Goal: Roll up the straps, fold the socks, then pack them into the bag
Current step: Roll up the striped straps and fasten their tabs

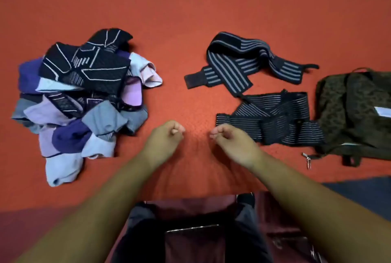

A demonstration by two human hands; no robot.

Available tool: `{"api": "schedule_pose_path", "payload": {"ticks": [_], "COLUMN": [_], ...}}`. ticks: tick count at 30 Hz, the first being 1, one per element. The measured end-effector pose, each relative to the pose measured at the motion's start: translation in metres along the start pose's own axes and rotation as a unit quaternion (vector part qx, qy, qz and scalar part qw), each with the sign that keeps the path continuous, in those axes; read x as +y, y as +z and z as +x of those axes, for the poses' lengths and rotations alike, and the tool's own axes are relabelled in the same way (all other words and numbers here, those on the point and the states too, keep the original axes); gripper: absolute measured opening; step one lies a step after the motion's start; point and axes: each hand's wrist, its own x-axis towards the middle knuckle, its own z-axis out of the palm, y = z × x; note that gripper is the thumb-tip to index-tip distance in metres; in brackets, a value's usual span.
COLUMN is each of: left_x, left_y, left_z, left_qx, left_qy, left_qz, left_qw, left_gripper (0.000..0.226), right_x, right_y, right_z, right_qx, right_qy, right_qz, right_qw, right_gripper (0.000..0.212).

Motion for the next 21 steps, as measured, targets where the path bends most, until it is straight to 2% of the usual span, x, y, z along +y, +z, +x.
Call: {"api": "schedule_pose_path", "payload": {"ticks": [2,4,6,12,15,21], "left_x": [-0.014,-0.027,-0.036,-0.047,-0.053,-0.061], "left_y": [0.013,0.024,0.033,0.049,0.055,0.060], "left_z": [0.006,0.005,0.005,0.005,0.008,0.011], "left_qx": [0.004,-0.002,0.034,0.148,0.168,0.196], "left_qy": [0.024,0.041,0.099,0.206,0.226,0.253], "left_qz": [0.001,0.022,0.093,0.233,0.261,0.278], "left_qw": [1.000,0.999,0.990,0.939,0.923,0.906], "left_gripper": [0.011,0.016,0.014,0.010,0.008,0.004], "right_x": [0.010,0.024,0.033,0.045,0.052,0.059], "right_y": [0.007,0.014,0.017,0.025,0.032,0.037], "right_z": [0.001,-0.005,-0.007,0.000,0.001,0.005], "right_qx": [0.036,0.067,0.092,0.172,0.213,0.230], "right_qy": [-0.028,-0.065,-0.101,-0.159,-0.188,-0.225], "right_qz": [-0.016,-0.004,-0.010,-0.024,-0.046,-0.027], "right_qw": [0.999,0.996,0.991,0.972,0.958,0.946], "right_gripper": [0.008,0.021,0.029,0.021,0.022,0.021]}}
